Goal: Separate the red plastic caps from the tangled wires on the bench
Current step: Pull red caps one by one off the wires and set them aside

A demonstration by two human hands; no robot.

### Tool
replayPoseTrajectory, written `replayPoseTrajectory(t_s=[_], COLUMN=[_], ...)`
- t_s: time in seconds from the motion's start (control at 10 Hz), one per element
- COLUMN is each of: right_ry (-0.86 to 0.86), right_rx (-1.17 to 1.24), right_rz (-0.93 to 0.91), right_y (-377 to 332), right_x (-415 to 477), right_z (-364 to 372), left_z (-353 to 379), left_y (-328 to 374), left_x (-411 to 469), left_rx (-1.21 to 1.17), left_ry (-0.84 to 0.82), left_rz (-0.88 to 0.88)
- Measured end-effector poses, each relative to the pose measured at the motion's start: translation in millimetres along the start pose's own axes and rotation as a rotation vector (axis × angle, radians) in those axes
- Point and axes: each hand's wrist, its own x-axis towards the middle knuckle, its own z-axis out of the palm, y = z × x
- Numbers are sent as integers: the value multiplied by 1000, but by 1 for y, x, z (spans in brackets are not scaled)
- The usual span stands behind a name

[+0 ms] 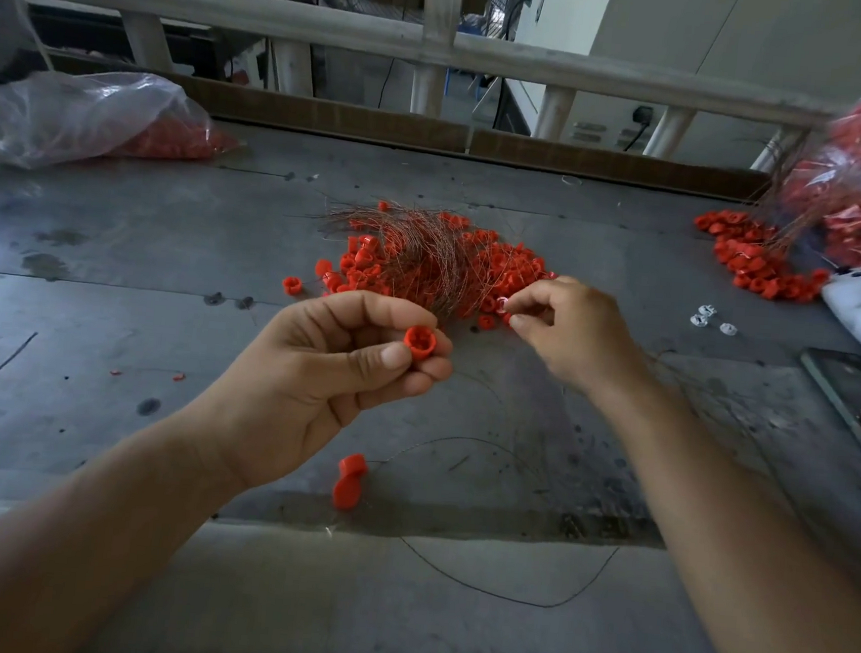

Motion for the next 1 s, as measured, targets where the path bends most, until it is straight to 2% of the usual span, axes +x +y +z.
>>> replayPoseTrajectory(t_s=[0.2,0.6,0.7,0.8,1.0], right_ry=[-70,-58,2,-12,-162], right_rx=[-126,-33,133,383,735], right_rz=[-71,-90,-17,2,7], right_y=[-7,-14,-16,-20,-41], right_x=[2,-2,-4,-9,-21], right_z=[15,12,0,-11,-14], left_z=[1,1,0,-1,-1], left_y=[-2,-1,-1,-2,-2], left_x=[1,1,1,2,3], left_rx=[-1,15,26,42,60], left_ry=[-8,18,38,56,80], left_rz=[-11,-18,-16,-32,-58])
